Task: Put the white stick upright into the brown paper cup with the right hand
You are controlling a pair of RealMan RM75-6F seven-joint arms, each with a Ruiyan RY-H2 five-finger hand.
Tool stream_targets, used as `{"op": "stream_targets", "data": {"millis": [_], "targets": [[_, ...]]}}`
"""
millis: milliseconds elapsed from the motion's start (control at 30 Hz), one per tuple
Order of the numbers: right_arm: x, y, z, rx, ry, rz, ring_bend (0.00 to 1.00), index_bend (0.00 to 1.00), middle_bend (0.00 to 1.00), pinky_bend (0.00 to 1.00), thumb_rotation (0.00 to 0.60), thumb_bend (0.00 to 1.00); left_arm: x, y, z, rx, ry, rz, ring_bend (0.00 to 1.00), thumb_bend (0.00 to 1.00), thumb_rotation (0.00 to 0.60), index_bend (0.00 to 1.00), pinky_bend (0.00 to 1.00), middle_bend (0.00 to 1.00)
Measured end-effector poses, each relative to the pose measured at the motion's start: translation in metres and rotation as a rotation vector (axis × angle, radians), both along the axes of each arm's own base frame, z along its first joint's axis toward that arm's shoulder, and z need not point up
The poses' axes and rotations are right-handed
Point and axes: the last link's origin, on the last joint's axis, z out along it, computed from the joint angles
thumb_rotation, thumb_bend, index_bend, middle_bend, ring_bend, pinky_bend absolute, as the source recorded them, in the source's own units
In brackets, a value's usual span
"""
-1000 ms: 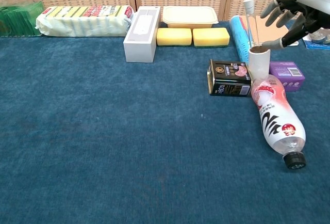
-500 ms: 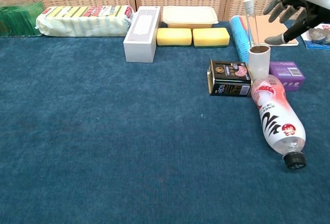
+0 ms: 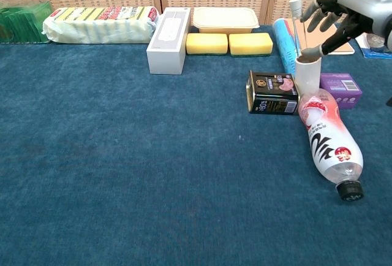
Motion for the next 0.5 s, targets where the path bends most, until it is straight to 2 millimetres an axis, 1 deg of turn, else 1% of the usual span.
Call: {"op": "stream_targets", "data": {"millis": [500], "targets": [[0.004, -0.006, -0.016, 0.012, 0.028, 0.004, 0.34, 0.3, 0.39, 0.37, 0.542, 0.27, -0.001, 0.001, 0.0, 0.0, 0.0, 0.005, 0.0, 0.08, 0.55, 0.04, 0.0, 0.04]]}}
